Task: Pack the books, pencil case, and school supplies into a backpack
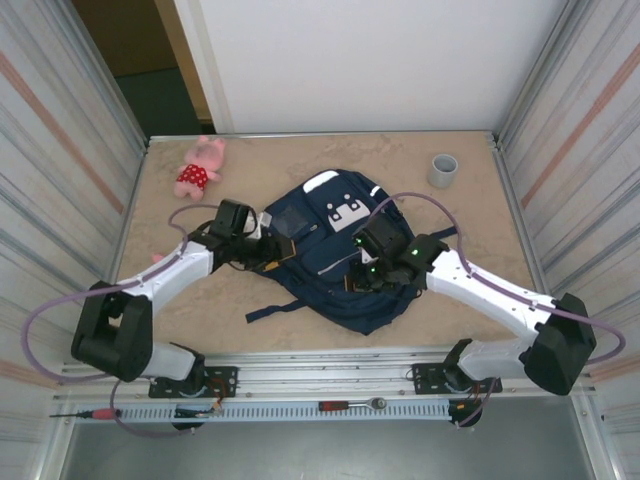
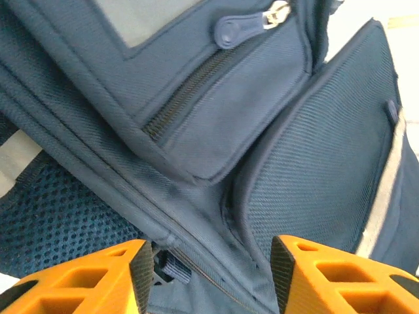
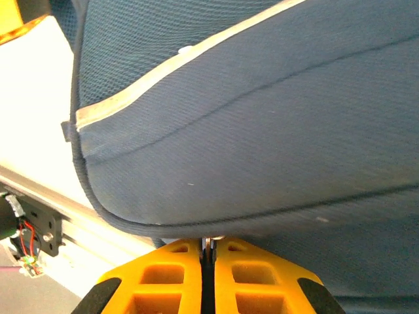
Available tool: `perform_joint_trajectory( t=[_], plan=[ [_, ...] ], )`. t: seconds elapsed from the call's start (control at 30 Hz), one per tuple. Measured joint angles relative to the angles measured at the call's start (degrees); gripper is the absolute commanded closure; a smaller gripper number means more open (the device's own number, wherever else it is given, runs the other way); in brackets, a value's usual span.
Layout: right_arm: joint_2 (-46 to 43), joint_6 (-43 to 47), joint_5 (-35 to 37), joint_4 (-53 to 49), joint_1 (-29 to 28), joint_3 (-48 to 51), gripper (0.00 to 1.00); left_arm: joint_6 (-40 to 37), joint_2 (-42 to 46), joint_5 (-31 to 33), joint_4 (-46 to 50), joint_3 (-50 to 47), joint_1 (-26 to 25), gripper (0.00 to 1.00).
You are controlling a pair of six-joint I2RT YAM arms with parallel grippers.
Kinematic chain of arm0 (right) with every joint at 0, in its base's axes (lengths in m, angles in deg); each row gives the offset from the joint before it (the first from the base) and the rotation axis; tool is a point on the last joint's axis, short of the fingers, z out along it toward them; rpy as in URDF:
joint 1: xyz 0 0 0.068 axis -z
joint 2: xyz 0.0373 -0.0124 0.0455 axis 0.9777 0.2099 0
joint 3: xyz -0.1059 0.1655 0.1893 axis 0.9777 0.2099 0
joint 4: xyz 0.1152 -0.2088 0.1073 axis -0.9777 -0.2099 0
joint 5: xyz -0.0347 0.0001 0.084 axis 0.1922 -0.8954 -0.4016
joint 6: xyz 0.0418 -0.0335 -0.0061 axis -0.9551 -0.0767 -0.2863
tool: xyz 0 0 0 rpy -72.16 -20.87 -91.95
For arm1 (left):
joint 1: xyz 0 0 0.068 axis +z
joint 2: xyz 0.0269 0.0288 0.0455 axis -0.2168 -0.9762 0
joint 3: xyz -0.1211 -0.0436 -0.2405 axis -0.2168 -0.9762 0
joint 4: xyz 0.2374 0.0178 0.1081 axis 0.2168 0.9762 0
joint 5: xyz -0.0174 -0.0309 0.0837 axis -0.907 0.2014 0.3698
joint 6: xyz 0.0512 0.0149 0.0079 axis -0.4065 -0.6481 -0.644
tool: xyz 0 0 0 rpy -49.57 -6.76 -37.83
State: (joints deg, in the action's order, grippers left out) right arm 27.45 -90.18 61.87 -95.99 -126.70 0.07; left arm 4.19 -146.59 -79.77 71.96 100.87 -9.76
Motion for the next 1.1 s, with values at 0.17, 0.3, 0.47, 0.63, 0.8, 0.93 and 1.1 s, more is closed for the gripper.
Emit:
perform_joint_trajectory(
  t=[0.17, 0.3, 0.47, 0.63, 0.8, 0.93, 1.1],
  plan=[
    [3.32, -1.46, -0.02, 3.45, -3.58, -0.07, 1.00, 2.91, -7.02, 0.66, -1.36, 3.17, 0.00, 0.47],
    [7.37, -2.54, 0.72, 6.08, -5.38, -1.97, 1.00, 3.91, -14.19, 0.70, -1.97, 8.15, 0.02, 0.47],
    [11.41, -4.02, 3.82, 9.84, -5.92, -4.70, 1.00, 4.24, -21.68, 1.14, -2.12, 17.57, 0.90, 0.46],
    [13.81, -4.44, 7.10, 11.91, -5.92, -8.11, 1.00, 4.24, -22.69, 2.43, -2.23, 23.17, 2.10, 0.41],
    [15.23, -4.44, 7.50, 12.44, -5.92, -9.46, 1.00, 4.90, -16.33, 3.82, 0.35, 21.42, 2.47, 0.38],
    [15.78, -4.42, 7.28, 12.46, -5.92, -9.46, 1.00, 8.17, -5.44, 3.76, 1.64, 13.75, 2.10, 0.39],
    [16.15, -4.42, 6.97, 12.46, -5.92, -9.51, 1.00, 13.73, 2.10, 3.72, 2.29, 6.67, -1.36, 0.43]
  ],
)
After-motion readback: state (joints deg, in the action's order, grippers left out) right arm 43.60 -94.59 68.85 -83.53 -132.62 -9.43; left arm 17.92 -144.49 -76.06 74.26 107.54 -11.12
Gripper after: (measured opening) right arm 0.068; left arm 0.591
